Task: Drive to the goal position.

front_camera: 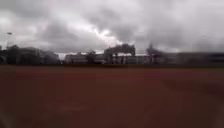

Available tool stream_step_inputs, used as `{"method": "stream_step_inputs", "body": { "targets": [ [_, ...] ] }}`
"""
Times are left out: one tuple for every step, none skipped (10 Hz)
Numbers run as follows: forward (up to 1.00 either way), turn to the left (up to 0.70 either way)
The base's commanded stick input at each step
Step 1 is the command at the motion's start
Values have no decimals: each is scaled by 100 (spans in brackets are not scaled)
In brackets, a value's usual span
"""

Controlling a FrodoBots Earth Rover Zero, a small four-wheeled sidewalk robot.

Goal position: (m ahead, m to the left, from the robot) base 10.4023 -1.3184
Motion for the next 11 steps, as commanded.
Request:
{"method": "stream_step_inputs", "body": {
  "targets": [
    [70, 0],
    [70, 0],
    [70, 0],
    [70, 0],
    [70, 0],
    [70, 0],
    [70, 0],
    [70, 0],
    [70, 0],
    [70, 0],
    [70, 0]
  ]
}}
